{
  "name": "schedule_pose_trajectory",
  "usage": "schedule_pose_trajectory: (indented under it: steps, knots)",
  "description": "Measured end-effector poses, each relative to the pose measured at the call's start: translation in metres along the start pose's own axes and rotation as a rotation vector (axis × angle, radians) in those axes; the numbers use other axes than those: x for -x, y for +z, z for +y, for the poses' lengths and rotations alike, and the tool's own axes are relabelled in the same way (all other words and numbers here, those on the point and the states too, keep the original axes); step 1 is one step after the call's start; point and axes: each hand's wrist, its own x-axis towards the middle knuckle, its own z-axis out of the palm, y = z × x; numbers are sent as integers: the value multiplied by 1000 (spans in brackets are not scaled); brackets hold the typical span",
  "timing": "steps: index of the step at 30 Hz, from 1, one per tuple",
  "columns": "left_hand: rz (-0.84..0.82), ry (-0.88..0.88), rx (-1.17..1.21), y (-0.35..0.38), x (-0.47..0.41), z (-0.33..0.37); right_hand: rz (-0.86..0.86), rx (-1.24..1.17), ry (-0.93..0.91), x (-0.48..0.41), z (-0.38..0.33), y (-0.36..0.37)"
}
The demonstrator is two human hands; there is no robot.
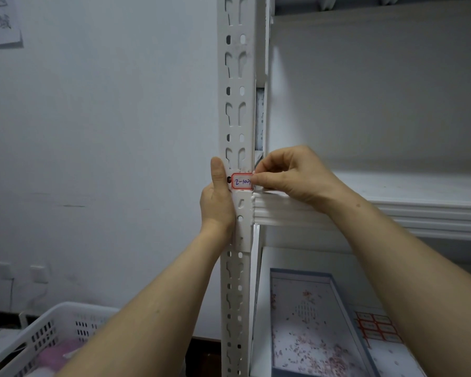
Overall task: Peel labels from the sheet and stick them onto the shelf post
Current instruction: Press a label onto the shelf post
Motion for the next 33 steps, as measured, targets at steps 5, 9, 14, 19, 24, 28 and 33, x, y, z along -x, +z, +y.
schedule_pose_trajectory:
  steps: [5,9,14,19,24,28,33]
  knots:
    - [15,6,1,1,1,2,-4,63,-35,-1,-1,3]
    - [10,15,-10,0,2,3,5,76,-42,0,-1,4]
    - [32,-5,-12,0,6,5,92,-147,10,6,4,-7]
    - [54,-67,-131,0,15,11,115,-409,33,29,-6,-15]
    - [239,344,-381,-2,48,7,22,-654,125,67,-5,-14]
    - [36,740,-289,0,87,3,12,-641,203,92,8,-15]
    - [-185,617,-303,10,114,-8,3,-547,257,118,23,-21]
